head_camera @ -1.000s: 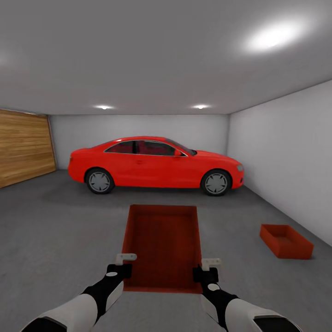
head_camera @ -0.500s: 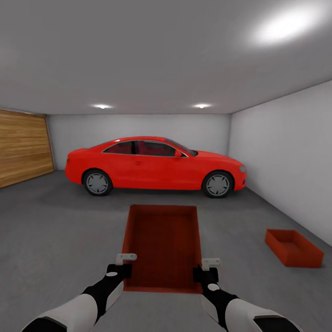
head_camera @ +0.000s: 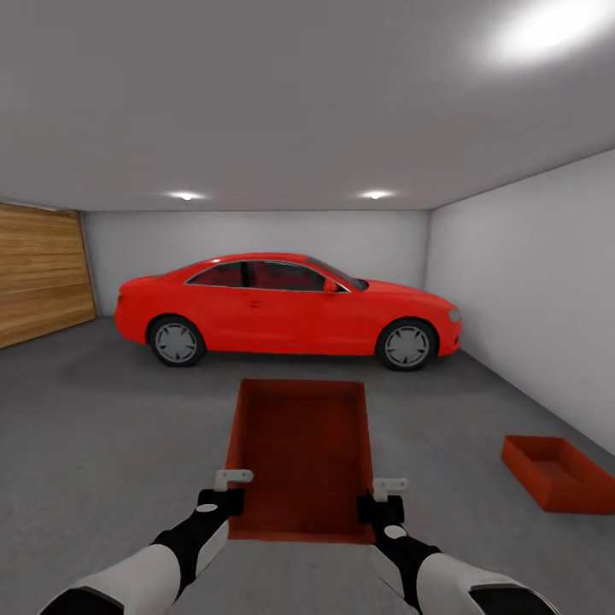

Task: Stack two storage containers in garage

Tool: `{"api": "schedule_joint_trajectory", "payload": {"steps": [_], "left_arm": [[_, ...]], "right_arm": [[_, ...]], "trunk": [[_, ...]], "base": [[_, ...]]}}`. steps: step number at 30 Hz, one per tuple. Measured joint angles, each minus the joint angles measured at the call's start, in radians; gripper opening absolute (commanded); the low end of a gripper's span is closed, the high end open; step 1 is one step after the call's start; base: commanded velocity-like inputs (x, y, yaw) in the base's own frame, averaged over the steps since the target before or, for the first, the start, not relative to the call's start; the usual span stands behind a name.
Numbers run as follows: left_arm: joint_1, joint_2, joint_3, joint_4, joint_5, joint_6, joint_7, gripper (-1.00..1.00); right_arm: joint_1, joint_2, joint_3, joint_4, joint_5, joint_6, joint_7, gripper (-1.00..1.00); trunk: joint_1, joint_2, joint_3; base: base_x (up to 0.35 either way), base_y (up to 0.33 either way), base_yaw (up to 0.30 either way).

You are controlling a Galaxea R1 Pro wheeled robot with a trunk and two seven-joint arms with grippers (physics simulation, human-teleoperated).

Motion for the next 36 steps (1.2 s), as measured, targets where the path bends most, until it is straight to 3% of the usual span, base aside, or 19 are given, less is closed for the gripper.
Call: {"api": "schedule_joint_trajectory", "payload": {"steps": [36], "left_arm": [[0.000, 0.000, -0.001, 0.000, 0.001, 0.000, 0.000, -1.00]], "right_arm": [[0.000, 0.000, 0.000, 0.000, 0.000, 0.001, 0.000, -1.00]], "trunk": [[0.000, 0.000, 0.000]], "base": [[0.322, 0.000, 0.000]]}}
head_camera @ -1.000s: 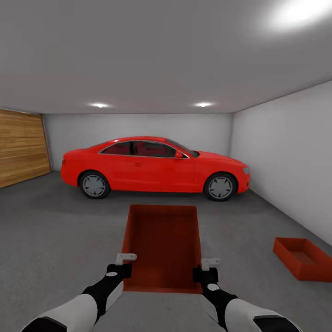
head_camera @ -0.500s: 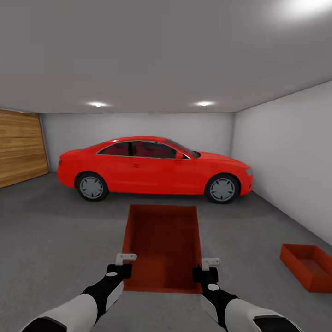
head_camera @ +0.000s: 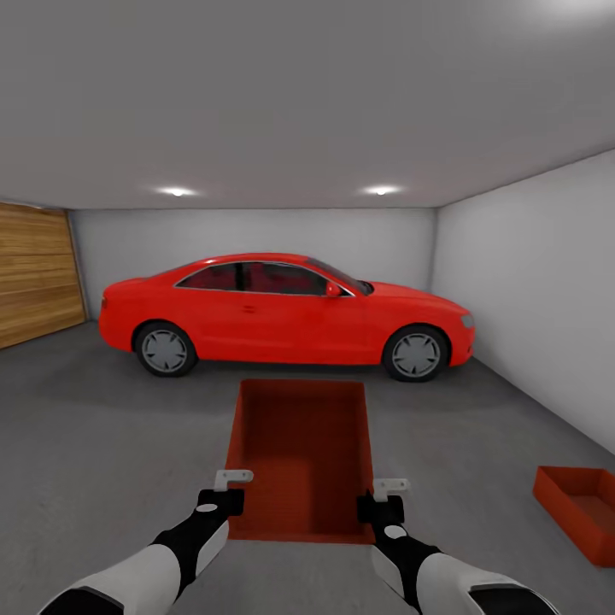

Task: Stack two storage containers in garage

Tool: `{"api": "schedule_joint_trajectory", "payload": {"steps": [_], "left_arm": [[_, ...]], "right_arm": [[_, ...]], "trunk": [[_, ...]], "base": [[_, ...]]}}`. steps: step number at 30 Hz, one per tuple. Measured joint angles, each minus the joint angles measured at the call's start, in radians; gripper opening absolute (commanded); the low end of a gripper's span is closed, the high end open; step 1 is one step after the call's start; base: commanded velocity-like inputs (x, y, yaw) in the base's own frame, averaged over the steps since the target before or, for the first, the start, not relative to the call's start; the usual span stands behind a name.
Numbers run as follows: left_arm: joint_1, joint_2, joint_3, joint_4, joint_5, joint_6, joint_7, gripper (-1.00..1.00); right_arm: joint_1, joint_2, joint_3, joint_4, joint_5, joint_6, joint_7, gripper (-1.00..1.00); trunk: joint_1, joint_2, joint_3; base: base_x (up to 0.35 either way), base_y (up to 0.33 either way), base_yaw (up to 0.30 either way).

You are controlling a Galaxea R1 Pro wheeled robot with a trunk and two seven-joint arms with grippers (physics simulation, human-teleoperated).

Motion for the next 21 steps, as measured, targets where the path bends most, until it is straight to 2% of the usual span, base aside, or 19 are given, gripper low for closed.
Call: {"api": "schedule_joint_trajectory", "payload": {"steps": [21], "left_arm": [[0.000, 0.000, 0.001, 0.000, -0.001, 0.000, 0.000, -1.00]], "right_arm": [[0.000, 0.000, 0.000, 0.000, 0.000, 0.000, 0.000, -1.00]], "trunk": [[0.000, 0.000, 0.000]], "base": [[0.322, 0.000, 0.000]]}}
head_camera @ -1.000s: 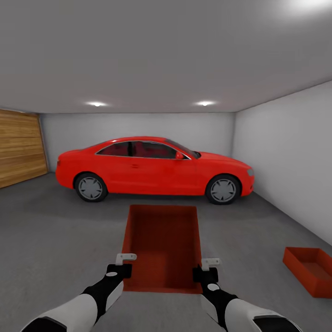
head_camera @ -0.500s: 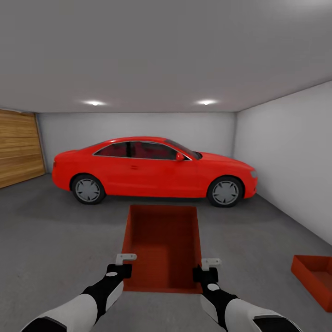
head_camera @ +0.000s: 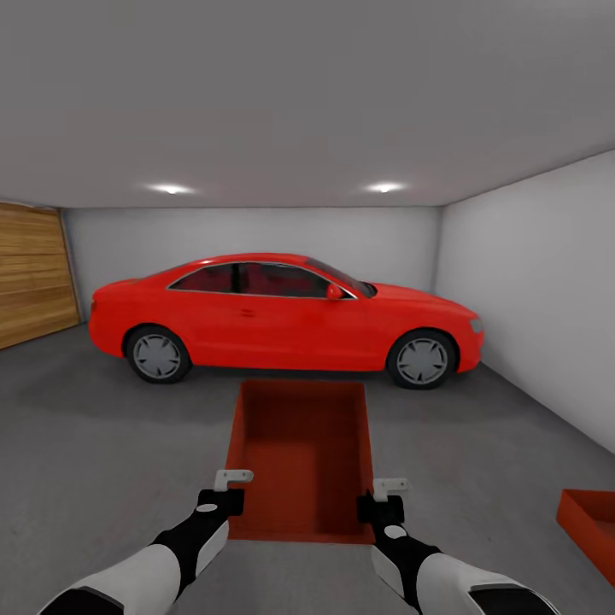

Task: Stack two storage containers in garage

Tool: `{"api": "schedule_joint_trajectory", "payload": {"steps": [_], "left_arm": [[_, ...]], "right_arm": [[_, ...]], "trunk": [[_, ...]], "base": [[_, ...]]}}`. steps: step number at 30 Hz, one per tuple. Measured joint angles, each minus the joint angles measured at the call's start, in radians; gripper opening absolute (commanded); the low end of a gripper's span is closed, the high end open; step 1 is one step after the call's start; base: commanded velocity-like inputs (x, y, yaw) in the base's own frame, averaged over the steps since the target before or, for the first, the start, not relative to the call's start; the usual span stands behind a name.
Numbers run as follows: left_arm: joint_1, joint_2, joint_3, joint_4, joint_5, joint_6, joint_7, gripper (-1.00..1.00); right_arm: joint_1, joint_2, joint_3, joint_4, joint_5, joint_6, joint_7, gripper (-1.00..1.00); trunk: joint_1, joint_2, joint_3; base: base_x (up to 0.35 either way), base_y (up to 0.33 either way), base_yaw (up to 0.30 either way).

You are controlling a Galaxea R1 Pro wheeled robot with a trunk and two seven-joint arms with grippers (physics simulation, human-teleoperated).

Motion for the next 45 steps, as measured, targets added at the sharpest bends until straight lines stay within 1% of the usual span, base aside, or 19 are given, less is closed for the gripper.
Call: {"api": "schedule_joint_trajectory", "payload": {"steps": [11, 15, 45], "left_arm": [[0.000, 0.000, 0.000, 0.000, -0.001, 0.000, 0.000, -1.00], [0.000, 0.000, -0.001, 0.001, -0.001, 0.000, -0.001, -1.00], [0.000, 0.001, -0.002, 0.001, 0.000, 0.001, -0.001, -1.00]], "right_arm": [[0.000, 0.000, 0.000, 0.000, -0.001, -0.001, 0.000, -1.00], [0.000, 0.001, 0.005, 0.003, -0.008, -0.004, -0.002, -1.00], [0.000, 0.001, 0.006, 0.003, -0.009, -0.003, -0.002, -1.00]], "trunk": [[0.000, 0.000, 0.000], [0.000, 0.000, 0.000], [0.000, 0.000, 0.000]], "base": [[0.322, 0.000, -0.025], [0.322, 0.056, -0.249], [0.322, 0.099, -0.279]]}}
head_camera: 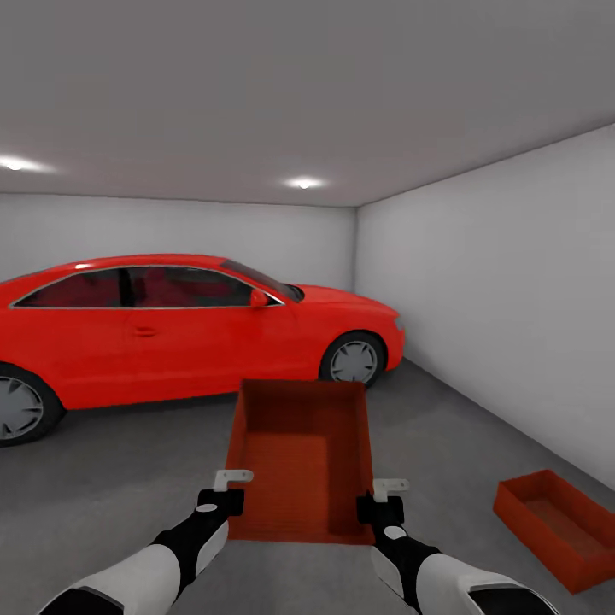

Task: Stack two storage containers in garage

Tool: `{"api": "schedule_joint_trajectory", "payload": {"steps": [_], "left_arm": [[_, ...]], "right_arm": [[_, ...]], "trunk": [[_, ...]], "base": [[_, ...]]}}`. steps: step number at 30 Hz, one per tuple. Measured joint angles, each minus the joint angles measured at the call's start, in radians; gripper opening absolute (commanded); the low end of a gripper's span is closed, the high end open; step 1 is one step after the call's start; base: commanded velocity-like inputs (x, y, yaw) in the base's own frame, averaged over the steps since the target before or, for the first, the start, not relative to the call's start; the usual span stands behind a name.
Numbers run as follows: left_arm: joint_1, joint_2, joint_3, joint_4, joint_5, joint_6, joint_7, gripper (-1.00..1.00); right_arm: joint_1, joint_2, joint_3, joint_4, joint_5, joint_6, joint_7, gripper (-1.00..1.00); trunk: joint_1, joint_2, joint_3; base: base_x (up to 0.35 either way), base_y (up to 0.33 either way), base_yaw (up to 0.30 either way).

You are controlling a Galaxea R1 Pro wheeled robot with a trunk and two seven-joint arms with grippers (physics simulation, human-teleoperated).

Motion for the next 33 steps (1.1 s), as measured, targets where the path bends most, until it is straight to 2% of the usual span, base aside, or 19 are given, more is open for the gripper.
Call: {"api": "schedule_joint_trajectory", "payload": {"steps": [33], "left_arm": [[0.000, 0.000, 0.000, 0.000, 0.000, -0.001, 0.000, -1.00]], "right_arm": [[0.000, 0.000, 0.001, 0.000, -0.001, -0.001, 0.000, -1.00]], "trunk": [[0.000, 0.000, 0.000]], "base": [[0.322, 0.101, -0.279]]}}
